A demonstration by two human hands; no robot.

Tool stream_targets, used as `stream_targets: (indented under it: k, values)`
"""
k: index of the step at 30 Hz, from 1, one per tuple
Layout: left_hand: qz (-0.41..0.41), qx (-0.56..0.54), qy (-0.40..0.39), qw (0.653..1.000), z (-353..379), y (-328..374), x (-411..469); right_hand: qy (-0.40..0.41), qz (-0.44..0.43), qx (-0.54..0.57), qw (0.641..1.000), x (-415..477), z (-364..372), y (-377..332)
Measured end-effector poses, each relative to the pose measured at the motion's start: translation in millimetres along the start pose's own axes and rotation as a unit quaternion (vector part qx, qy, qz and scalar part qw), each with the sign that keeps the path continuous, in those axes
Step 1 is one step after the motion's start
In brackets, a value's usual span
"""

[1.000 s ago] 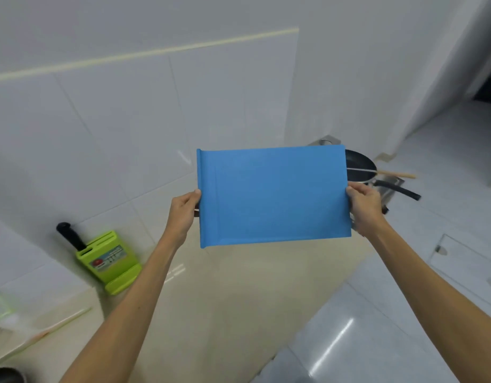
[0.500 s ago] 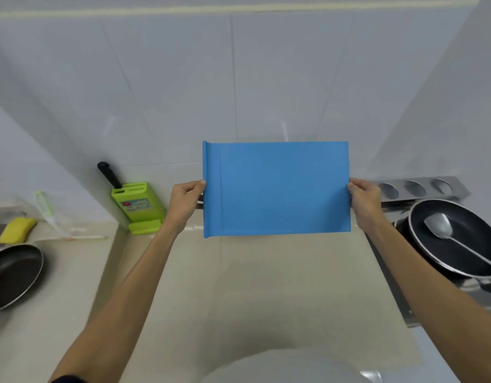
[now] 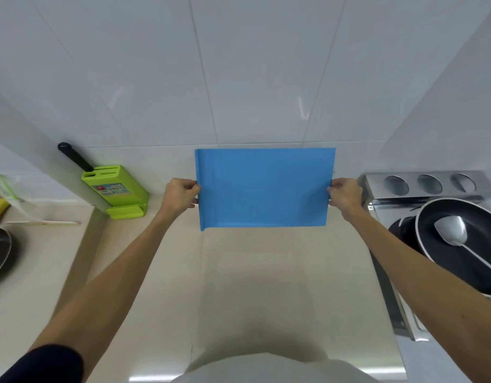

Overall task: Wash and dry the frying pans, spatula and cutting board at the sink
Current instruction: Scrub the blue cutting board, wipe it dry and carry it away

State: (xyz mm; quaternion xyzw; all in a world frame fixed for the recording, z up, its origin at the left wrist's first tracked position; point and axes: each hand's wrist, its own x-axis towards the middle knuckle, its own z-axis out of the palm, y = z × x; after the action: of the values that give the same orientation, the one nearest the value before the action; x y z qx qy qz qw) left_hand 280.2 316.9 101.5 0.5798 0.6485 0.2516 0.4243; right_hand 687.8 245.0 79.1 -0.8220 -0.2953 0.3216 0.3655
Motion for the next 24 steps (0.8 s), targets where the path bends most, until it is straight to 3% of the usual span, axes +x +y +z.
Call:
stream_targets:
  k: [10,17,24]
  values:
    - [-0.075,-0.004,0.008,0.997,64.1,-30.4,73.0,-0.071,0.044,-0.025,0.996,62.2,45.7,17.6]
    - [-0.106,-0.059,0.002,0.993,80.8,-71.0,110.7,-0.103,0.053,-0.012,0.993,89.4,58.8,26.8]
    - [-0.112,-0.037,0.019,0.993,84.1,-64.1,126.7,-0.111,0.061,0.002,0.992,99.6,67.9,25.6]
